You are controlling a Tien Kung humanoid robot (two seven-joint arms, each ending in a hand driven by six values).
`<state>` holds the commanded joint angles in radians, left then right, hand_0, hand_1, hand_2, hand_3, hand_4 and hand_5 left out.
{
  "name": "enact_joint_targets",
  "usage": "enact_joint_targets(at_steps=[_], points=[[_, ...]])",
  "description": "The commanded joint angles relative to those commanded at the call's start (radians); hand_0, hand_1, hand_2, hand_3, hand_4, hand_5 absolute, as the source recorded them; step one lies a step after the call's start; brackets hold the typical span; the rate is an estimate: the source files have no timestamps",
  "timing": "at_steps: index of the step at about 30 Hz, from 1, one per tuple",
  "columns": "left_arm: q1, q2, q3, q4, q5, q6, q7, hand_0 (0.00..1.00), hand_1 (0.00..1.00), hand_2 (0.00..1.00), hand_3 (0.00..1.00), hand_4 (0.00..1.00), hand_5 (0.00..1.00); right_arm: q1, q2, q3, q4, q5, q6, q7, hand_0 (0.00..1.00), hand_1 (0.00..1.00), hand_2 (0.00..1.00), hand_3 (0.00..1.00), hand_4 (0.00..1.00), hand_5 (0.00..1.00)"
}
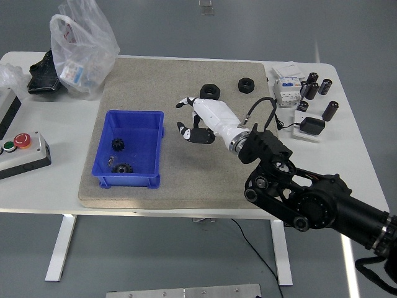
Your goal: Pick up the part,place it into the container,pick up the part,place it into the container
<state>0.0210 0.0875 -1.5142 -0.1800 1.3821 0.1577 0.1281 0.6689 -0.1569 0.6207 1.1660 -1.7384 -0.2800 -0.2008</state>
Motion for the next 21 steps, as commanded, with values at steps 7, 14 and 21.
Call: enact_joint_targets(at_steps=[7, 14, 21], points=[[0.0, -0.003, -0.003, 0.0, 0.001, 0.0, -0.002, 0.656, 0.595, 0.588, 0.664, 0.642, 0.235, -0.12, -0.032, 0.201, 0.003, 0.135, 0.036, 0.166, 0.639, 0.77, 0.786, 0.785, 0.872, 0.583], [0.0, -0.005, -0.005, 0.0, 0.002, 0.0, -0.004, 0.656, 0.595, 0.587, 0.663, 0.642, 0.235, -0.221, -0.05, 0.361, 0.043, 0.25, 0.056, 0.3, 0.674, 0.755, 0.767, 0.777, 0.89, 0.602], [-0.006, -0.002, -0.003, 0.0, 0.005, -0.001, -0.005, 0.656, 0.594, 0.587, 0.664, 0.642, 0.234, -0.272, -0.057, 0.399, 0.053, 0.317, 0.062, 0.331, 0.676, 0.742, 0.744, 0.764, 0.893, 0.603]])
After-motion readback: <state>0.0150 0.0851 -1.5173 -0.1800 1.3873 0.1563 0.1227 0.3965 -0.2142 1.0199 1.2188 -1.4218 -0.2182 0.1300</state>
